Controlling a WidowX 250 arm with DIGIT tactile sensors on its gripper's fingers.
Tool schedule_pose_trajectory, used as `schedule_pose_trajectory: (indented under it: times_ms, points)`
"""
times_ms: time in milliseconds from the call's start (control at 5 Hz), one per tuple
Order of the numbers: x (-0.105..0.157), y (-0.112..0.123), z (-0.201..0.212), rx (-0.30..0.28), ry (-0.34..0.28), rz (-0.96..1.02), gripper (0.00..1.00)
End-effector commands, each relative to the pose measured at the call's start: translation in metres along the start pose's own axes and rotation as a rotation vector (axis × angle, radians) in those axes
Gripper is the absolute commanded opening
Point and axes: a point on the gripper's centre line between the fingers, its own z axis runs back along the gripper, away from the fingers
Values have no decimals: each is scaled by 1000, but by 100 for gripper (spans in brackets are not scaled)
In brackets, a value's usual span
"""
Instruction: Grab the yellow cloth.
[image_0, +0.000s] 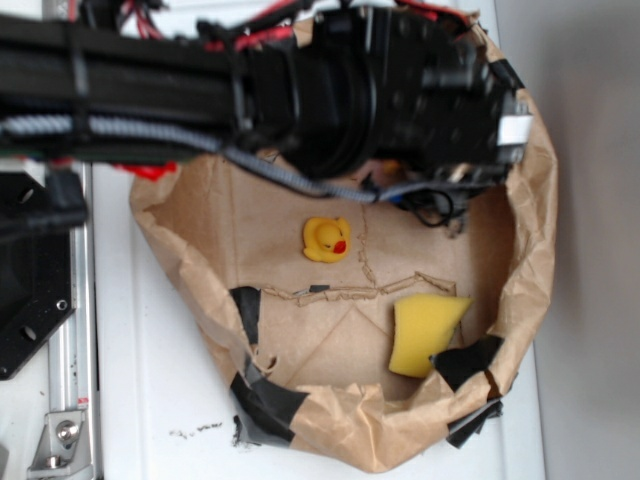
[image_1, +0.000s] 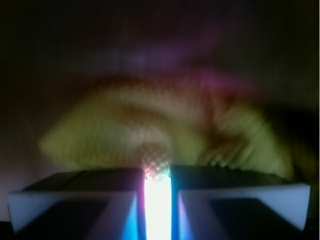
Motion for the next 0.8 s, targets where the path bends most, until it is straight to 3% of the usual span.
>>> schedule_pose_trajectory:
  times_ms: [0, 200, 400, 600]
  points:
    - [-34, 2, 96, -281, 30, -92, 0]
    - [-43, 0, 137, -290, -47, -154, 0]
    - [-41, 1, 142, -247, -94, -162, 0]
    - [-39, 0, 134, -271, -122, -130, 0]
